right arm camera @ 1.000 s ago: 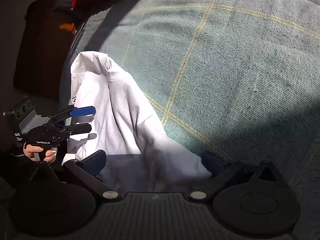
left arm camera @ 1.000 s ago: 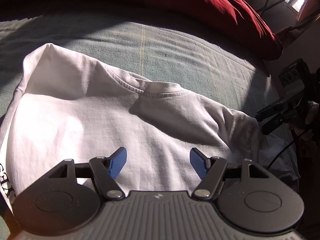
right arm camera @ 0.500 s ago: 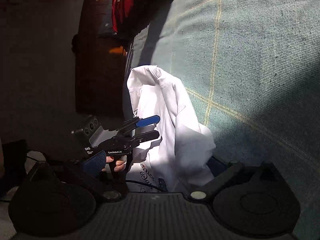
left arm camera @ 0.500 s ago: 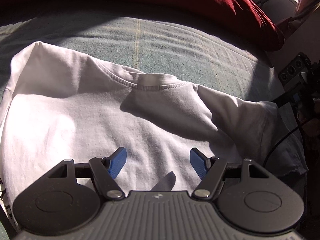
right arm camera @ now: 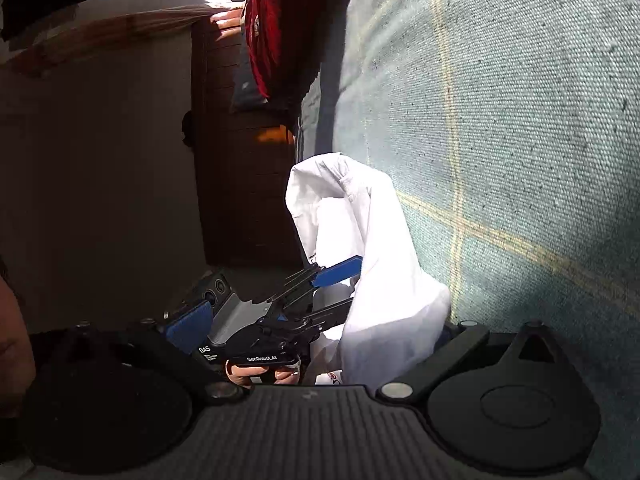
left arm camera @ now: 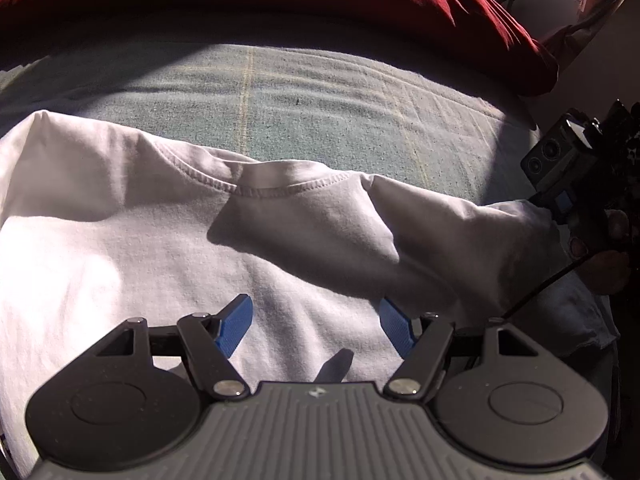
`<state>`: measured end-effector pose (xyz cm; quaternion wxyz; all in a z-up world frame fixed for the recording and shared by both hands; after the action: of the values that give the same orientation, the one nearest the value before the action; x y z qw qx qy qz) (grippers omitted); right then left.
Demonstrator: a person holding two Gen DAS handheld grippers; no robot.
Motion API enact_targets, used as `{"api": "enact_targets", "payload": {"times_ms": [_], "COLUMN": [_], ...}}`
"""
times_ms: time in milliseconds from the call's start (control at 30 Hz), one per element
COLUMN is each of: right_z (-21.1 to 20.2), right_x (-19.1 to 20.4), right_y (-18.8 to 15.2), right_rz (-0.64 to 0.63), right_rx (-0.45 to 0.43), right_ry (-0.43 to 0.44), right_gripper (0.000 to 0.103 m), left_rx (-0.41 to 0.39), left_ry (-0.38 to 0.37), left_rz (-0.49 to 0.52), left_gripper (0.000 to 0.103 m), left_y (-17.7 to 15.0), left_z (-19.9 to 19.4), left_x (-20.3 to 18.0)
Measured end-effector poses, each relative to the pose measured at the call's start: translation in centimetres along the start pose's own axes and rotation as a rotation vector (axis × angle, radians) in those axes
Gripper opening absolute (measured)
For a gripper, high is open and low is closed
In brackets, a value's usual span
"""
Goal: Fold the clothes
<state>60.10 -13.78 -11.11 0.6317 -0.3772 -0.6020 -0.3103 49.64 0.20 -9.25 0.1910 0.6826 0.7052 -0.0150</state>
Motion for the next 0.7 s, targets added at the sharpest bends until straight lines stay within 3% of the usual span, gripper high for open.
{"api": "enact_targets", "payload": {"times_ms": [167,300,467,567,633,700], "right_z": [-2.7,-3.0,-0.6,0.1,-0.4,-0.9], "right_x": [4.9,4.8,1.3,1.3,2.7,4.3], "right_y": [-0.2,-0.3,0.9,2.4,3.5,4.3], "right_rz": [-0.146,-0.135,-0.069,-0.082,-0.12,-0.168], "right_rx": [-0.137,-0.132,-0.087,-0.114,-0.149,-0.156], "right_ry": [0.133,0.104,-0.017,0.006,0.073,0.078], "right_gripper": [0.103,0.103,0.103,0.103,0.103,0.103], "left_rx": [-0.009,-0.017,-0.023,-0.023,-0.031,-0.042], "left_ry": [-0.003,-0.01,-0.014,-0.013,-0.014,-0.014], "left_rz": [-0.001,-0.016,-0.002,-0.009,-0.018,-0.022], "left_gripper": [0.07,0.07,0.07,0.07,0.07,0.07], "left_y": [-0.1,0.1,-0.1,-0.3,-0.4,-0.2], "left_z": [-0.2,-0.1,-0.2,-0.3,-0.5,-0.8], "left_x": [0.2,0.3,0.1,0.2,0.4,0.4]}}
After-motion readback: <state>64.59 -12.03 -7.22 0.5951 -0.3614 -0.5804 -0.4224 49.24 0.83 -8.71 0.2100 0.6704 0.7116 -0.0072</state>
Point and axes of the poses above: each gripper's, at about its wrist camera, not at the fingertips, and z roughly the way its jaws point, x to its left, y to its top, the point moved 6 cm from there along z, roughly the way its jaws point, and after that the axes turned 11 degrees about x, right-handed, at the moved point
